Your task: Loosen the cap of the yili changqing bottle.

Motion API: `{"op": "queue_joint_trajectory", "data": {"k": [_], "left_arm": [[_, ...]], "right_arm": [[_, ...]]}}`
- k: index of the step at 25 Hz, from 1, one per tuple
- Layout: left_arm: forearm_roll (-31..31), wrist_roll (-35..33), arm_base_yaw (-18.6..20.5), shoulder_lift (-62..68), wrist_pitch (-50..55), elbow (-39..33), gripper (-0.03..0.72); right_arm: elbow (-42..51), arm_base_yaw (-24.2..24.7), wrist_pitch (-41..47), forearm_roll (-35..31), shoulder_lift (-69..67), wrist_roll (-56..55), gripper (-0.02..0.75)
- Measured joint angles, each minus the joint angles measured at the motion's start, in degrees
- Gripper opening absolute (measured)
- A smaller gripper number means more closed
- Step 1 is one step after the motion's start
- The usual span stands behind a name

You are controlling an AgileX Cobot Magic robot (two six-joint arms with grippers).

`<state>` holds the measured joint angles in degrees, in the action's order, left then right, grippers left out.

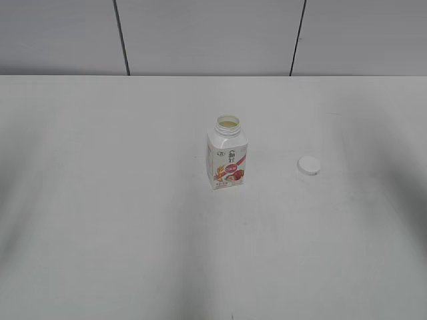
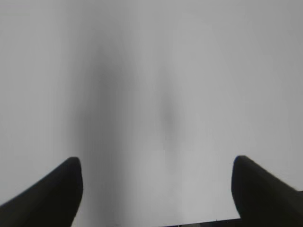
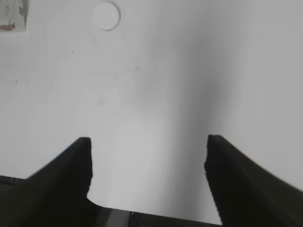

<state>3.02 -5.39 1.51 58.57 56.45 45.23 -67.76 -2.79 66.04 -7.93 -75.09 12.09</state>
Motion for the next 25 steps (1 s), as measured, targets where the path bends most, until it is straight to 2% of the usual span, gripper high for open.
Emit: {"op": "queue_joint_trajectory", "data": {"k": [13, 25], "left_arm": [[-3.02, 0.00, 0.00, -24.31, 3.26, -13.97, 0.587], [-3.88, 0.00, 0.00, -37.39, 3.98, -14.71, 0.585]], "right_arm": [[20.24, 0.00, -3.72, 0.00, 20.80, 0.07, 0.589], [35.53, 0.00, -4.99, 0.42, 37.79, 0.07, 0.587]]}}
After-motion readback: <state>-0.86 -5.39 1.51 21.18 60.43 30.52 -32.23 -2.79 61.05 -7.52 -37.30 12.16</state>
